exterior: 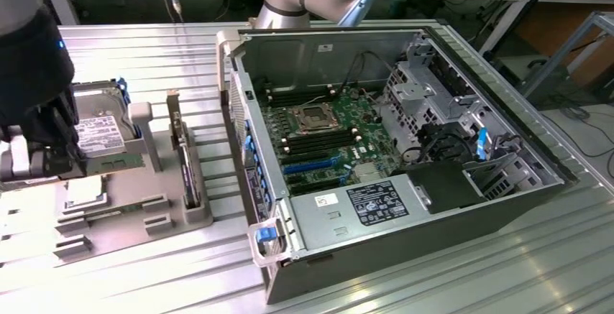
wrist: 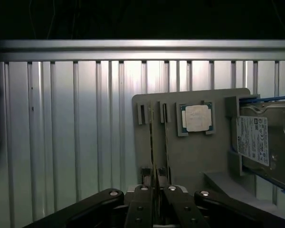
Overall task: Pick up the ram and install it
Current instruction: 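Pick up the ram and move it above insertion slot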
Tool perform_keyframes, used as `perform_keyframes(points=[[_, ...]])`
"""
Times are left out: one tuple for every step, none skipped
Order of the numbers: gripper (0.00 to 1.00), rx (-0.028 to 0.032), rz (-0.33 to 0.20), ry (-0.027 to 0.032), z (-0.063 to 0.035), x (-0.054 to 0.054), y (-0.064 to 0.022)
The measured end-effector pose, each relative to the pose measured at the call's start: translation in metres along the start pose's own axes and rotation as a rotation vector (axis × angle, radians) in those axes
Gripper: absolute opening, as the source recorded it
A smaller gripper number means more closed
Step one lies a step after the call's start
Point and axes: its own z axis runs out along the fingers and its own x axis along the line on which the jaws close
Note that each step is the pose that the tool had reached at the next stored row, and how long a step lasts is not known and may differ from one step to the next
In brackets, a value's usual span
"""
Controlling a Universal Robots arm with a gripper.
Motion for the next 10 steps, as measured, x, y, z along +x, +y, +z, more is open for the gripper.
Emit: perform_keyframes(points=[[0.14, -0.0001, 0.001, 0.0030, -0.0067, -0.001, 0.0003], [0.14, -0.0002, 0.002, 0.0048, -0.0102, -0.002, 0.0005], [0.14, -0.0002, 0.003, 0.0068, -0.0115, -0.002, 0.0005], [0.14, 0.0000, 0.003, 0.0072, -0.0115, -0.002, 0.0004], [0.14, 0.0000, 0.003, 0.0072, -0.0115, -0.002, 0.0004], [0.14, -0.0002, 0.003, 0.0075, -0.0116, -0.002, 0.0002], [0.14, -0.0004, 0.003, 0.0076, -0.0118, -0.002, -0.0029], [0.14, -0.0009, 0.002, 0.0075, -0.0119, -0.002, -0.0076], [0.14, -0.0017, 0.002, 0.0076, -0.0121, -0.003, -0.0120], [0.14, -0.0024, 0.000, 0.0077, -0.0125, -0.003, -0.0215]])
